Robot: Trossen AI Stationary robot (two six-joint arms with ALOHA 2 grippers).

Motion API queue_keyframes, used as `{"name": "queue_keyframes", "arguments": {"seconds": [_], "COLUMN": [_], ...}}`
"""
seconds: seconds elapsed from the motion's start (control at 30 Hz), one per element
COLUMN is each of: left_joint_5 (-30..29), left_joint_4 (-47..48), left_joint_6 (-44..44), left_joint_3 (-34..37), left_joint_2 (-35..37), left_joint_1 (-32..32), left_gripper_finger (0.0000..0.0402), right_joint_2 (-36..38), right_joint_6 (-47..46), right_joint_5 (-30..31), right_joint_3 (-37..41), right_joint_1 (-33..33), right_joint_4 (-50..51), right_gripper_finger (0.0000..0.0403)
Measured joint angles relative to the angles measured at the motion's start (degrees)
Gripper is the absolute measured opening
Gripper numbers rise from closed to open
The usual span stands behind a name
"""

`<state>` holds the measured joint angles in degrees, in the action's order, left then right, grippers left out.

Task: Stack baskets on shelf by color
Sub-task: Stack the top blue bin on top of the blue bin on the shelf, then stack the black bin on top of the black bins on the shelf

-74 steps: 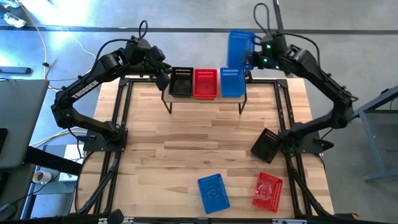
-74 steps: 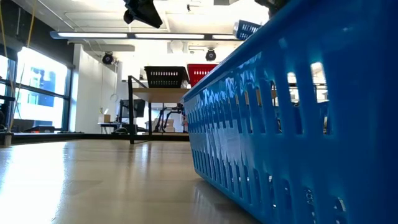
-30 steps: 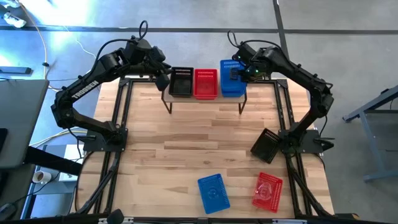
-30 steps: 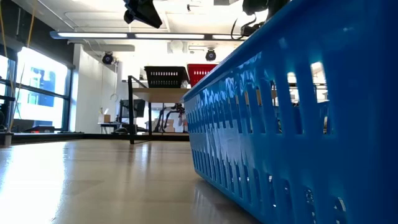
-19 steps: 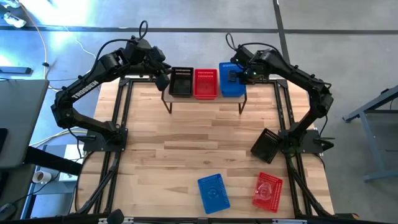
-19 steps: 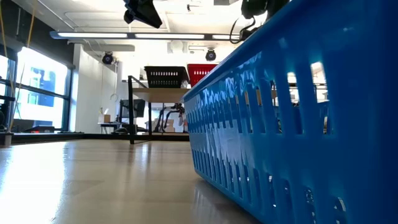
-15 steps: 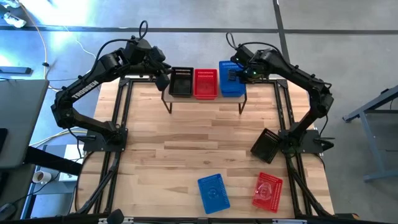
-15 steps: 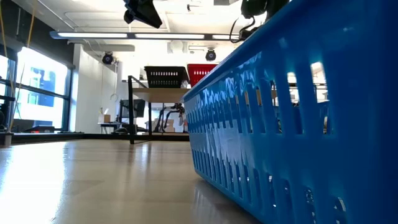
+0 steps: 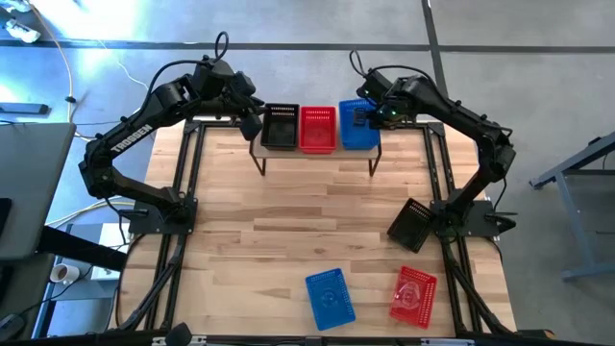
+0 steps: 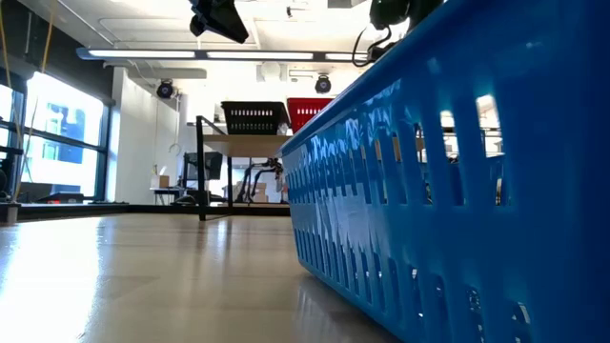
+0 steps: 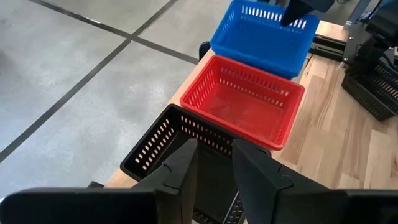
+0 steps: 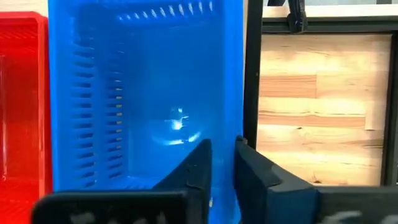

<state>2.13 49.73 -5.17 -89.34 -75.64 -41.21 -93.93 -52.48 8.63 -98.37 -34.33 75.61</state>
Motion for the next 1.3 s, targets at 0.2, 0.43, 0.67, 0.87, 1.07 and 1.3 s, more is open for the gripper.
{"name": "queue_keyframes", "arguments": {"seconds": [0.2, 0.43, 0.67, 0.87, 1.07, 1.3], "left_joint_5": [0.00, 0.00, 0.00, 0.04, 3.43, 2.68], "left_joint_4": [-0.02, -0.02, 0.29, 4.14, 6.69, 6.65], "left_joint_6": [-0.02, 0.00, 0.00, 0.43, 4.64, 13.61], "left_joint_3": [0.00, 0.00, 0.00, 0.53, 4.82, 9.19], "left_joint_2": [0.00, 0.00, -0.01, 0.00, 0.88, 3.81], "left_joint_1": [0.00, 0.00, 0.00, 0.00, 0.35, 5.07], "left_gripper_finger": [0.0090, 0.0090, 0.0090, 0.0090, 0.0090, 0.0090], "right_joint_2": [0.63, 3.74, 5.25, 5.22, 5.22, 5.22], "right_joint_6": [0.53, 1.45, 6.91, 12.31, 15.15, 15.47], "right_joint_5": [0.30, 0.46, -1.45, 0.69, 4.88, 8.37], "right_joint_3": [-0.31, -2.20, -2.12, -2.08, -2.05, -2.03], "right_joint_1": [0.00, 0.22, 4.42, 11.47, 17.29, 22.23], "right_joint_4": [0.30, 1.56, 3.68, 5.48, 9.42, 14.51], "right_gripper_finger": [0.0095, 0.0110, 0.0110, 0.0110, 0.0110, 0.0110]}}
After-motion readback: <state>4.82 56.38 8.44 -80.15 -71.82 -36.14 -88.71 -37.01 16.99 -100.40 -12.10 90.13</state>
